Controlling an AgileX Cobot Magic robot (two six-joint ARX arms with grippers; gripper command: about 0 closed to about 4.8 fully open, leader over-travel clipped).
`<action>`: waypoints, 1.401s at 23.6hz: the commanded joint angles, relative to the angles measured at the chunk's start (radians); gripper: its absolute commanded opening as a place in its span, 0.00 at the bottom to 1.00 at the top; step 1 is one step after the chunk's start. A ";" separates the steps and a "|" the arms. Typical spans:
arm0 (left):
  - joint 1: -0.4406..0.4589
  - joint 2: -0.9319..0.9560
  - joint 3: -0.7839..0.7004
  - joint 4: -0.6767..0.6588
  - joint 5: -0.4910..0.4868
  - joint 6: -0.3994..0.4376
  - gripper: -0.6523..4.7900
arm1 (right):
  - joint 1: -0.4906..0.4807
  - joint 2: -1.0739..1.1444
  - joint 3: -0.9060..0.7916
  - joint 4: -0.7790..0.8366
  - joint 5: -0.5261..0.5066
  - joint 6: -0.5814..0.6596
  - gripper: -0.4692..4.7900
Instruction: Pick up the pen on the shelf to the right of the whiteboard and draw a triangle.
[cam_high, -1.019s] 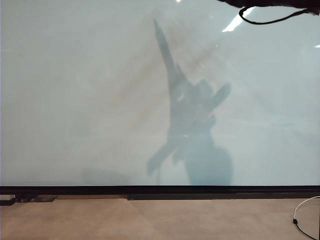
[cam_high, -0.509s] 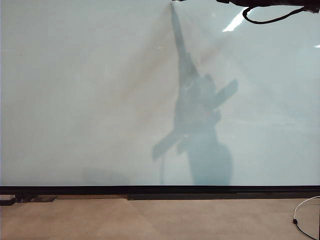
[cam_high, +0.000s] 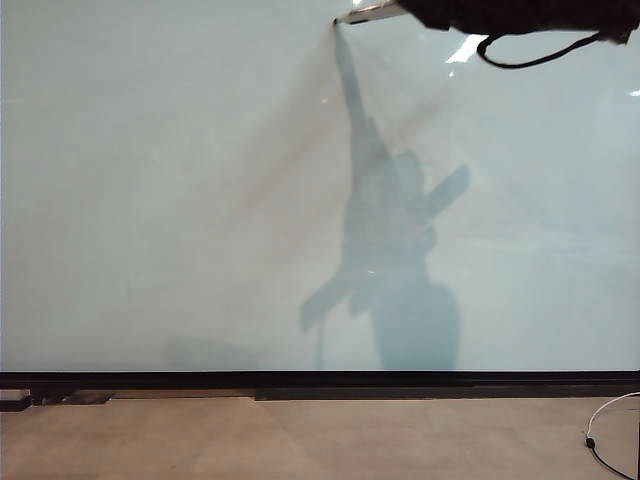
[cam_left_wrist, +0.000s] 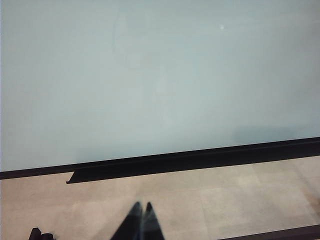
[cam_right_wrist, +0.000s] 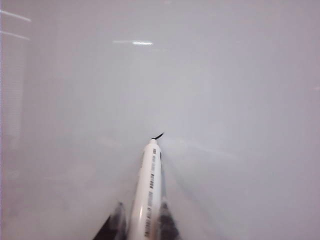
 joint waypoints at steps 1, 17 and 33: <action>0.000 0.000 0.003 0.006 0.000 0.001 0.11 | 0.001 0.031 0.006 0.018 0.003 0.003 0.09; 0.000 0.000 0.003 0.006 0.001 0.001 0.11 | 0.021 0.138 0.006 0.021 -0.035 0.029 0.09; 0.000 0.000 0.003 0.006 0.000 0.001 0.11 | 0.108 0.365 0.054 0.079 -0.032 0.060 0.09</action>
